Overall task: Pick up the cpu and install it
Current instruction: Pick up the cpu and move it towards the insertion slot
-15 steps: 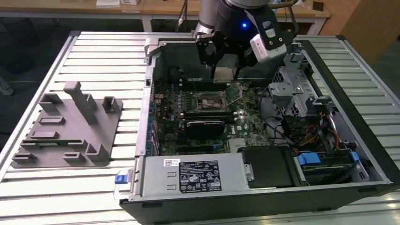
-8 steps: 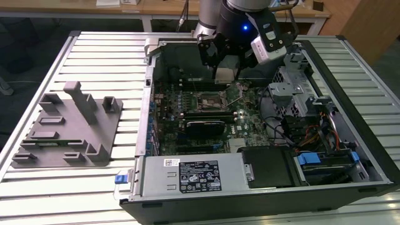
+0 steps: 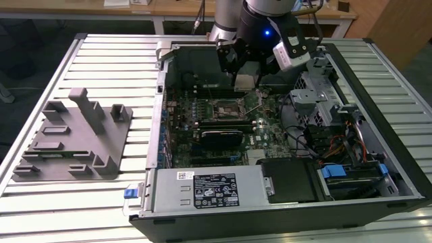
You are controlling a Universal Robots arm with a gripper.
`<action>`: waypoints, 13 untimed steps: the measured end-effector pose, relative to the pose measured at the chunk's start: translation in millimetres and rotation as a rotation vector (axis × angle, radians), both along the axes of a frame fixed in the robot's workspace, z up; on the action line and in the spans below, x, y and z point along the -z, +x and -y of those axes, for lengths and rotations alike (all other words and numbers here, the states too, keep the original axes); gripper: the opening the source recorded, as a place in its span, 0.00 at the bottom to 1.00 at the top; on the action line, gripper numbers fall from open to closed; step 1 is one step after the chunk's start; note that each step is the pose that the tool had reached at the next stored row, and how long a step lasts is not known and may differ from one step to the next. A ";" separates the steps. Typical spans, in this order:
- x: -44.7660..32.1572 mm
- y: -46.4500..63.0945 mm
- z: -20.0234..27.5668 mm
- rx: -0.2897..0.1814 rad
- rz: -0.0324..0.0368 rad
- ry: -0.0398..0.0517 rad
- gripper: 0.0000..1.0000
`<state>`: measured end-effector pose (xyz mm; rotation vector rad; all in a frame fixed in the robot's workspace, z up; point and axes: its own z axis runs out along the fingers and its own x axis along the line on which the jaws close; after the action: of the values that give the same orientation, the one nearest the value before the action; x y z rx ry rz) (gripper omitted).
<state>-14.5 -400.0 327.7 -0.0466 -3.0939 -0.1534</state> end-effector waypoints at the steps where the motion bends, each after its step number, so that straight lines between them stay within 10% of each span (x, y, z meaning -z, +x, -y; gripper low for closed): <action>1: 1.1 0.6 -0.4 0.000 0.0001 0.0002 0.55; 13: 19.3 1.3 -1.2 0.000 0.0000 0.0024 0.55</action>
<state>-13.2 -398.8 308.5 -0.0465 -3.0937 -0.1572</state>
